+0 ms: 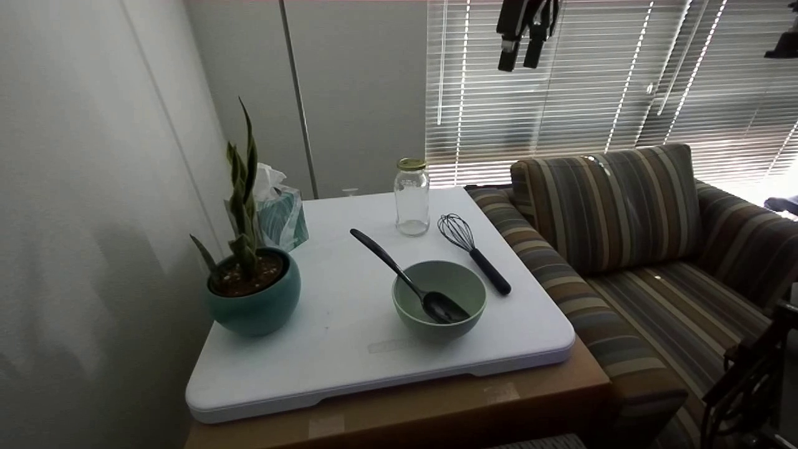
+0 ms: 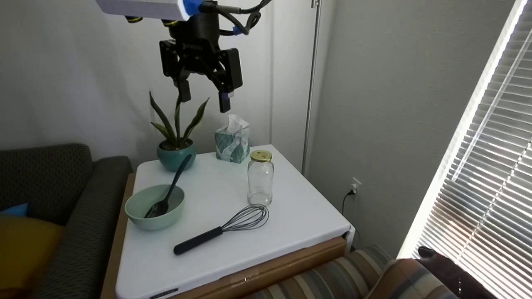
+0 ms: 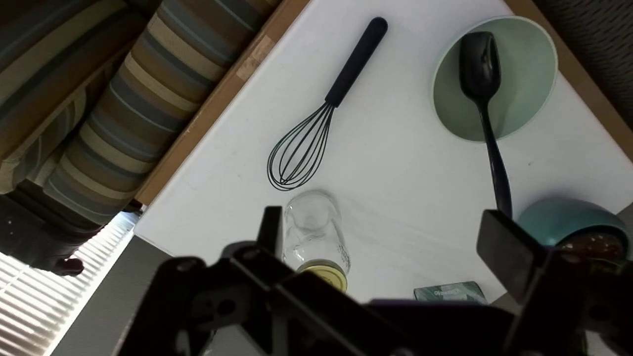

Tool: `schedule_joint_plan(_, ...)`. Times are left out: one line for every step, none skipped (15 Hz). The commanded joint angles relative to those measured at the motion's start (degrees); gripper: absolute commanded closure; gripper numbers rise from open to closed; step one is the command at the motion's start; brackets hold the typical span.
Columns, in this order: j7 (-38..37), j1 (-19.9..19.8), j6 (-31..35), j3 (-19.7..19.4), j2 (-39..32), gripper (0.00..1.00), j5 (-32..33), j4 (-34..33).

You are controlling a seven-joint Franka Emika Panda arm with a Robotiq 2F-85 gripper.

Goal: Take the lid off the jar and put it on the tray

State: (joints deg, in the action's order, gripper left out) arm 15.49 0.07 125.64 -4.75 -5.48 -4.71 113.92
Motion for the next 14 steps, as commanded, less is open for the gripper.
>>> schedule_joint_plan(3.9,-1.54,-4.43,1.24,-2.47,0.0,0.66,-4.73)
schedule_joint_plan(4.94,-1.67,-6.93,1.18,-4.11,0.0,1.15,-7.47)
schedule_joint_plan(5.14,-1.69,-9.47,1.07,-5.6,0.0,2.47,-10.12)
schedule_joint_plan(6.34,-1.88,-12.53,1.1,-8.03,0.0,3.09,-14.09)
schedule_joint_plan(7.53,-2.14,-15.07,1.21,-10.4,0.0,3.49,-17.72)
schedule_joint_plan(8.89,-2.39,-17.44,1.39,-12.53,0.0,4.01,-20.74)
schedule_joint_plan(10.19,-2.65,-19.39,1.57,-14.93,0.0,4.58,-23.95)
schedule_joint_plan(11.61,-2.92,-20.71,1.77,-17.6,0.0,5.21,-27.24)
schedule_joint_plan(12.97,-3.2,-21.9,2.05,-20.27,0.0,5.7,-30.47)
schedule_joint_plan(13.84,-3.51,-23.0,2.33,-22.95,0.0,6.1,-33.62)
schedule_joint_plan(14.37,-3.82,-23.9,2.65,-25.6,0.0,6.25,-36.71)
schedule_joint_plan(14.25,-3.97,-24.35,2.95,-28.31,0.0,6.55,-39.77)
schedule_joint_plan(13.99,-4.1,-24.76,3.24,-30.85,0.0,6.77,-42.75)
schedule_joint_plan(13.42,-4.27,-24.85,3.59,-33.53,0.0,6.64,-45.79)
